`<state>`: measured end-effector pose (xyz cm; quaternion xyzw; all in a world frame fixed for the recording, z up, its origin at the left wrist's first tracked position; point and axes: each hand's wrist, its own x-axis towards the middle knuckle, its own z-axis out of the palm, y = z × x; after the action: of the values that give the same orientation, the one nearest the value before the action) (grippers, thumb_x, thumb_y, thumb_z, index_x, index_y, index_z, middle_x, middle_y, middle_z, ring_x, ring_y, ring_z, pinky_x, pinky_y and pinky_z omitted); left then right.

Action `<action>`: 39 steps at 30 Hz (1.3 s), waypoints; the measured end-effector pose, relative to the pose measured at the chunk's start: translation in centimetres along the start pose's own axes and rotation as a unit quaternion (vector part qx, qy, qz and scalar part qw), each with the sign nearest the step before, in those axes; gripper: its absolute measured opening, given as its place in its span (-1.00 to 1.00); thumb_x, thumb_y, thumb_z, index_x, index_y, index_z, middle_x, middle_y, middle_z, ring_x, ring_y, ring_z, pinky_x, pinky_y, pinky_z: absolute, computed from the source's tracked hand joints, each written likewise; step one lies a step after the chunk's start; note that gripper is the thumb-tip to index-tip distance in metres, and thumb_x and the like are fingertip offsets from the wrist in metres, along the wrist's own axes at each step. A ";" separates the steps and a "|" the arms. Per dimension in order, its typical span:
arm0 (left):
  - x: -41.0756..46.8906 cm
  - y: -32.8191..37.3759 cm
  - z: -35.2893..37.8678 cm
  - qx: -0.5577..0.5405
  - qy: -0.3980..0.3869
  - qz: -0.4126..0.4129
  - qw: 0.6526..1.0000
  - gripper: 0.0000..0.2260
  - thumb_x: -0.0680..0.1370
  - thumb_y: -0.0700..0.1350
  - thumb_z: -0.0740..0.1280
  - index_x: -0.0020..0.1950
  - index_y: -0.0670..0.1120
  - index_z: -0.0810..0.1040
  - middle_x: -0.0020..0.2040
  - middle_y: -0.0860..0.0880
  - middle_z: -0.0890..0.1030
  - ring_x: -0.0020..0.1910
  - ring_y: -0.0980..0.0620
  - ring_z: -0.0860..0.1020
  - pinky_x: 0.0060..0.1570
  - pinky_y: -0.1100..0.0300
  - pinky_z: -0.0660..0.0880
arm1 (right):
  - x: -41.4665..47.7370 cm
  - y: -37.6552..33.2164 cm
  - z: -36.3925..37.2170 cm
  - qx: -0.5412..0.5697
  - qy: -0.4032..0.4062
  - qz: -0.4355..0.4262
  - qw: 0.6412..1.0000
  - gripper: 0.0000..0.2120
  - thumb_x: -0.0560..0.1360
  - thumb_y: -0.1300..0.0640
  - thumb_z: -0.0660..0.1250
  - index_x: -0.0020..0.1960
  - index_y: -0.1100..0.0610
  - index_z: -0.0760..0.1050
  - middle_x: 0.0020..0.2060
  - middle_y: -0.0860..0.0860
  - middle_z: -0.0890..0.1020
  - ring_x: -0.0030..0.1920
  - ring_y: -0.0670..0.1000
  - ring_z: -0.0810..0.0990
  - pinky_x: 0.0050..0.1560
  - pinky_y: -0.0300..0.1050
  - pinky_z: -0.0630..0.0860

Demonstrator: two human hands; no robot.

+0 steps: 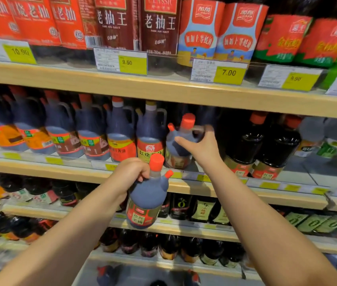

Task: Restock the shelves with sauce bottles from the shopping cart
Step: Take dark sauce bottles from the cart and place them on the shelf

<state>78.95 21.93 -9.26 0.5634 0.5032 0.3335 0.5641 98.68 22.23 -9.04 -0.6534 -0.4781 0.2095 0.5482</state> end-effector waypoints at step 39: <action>-7.4 8.6 4.3 -0.018 -0.109 -0.103 0.989 -0.81 0.50 -0.10 0.22 -0.26 -0.12 0.54 -0.56 0.06 0.51 -0.52 0.16 0.33 -0.53 0.32 0.16 | -14.8 0.3 -3.7 -0.179 -0.110 0.103 0.972 -0.31 0.40 -0.23 0.38 0.39 0.11 0.33 0.32 0.08 0.43 0.34 0.08 0.40 0.30 0.04 0.39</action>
<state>82.67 14.93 -0.09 0.5313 0.4882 0.2192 0.6568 95.02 7.64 -11.85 -0.7598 -0.4951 0.2466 0.3417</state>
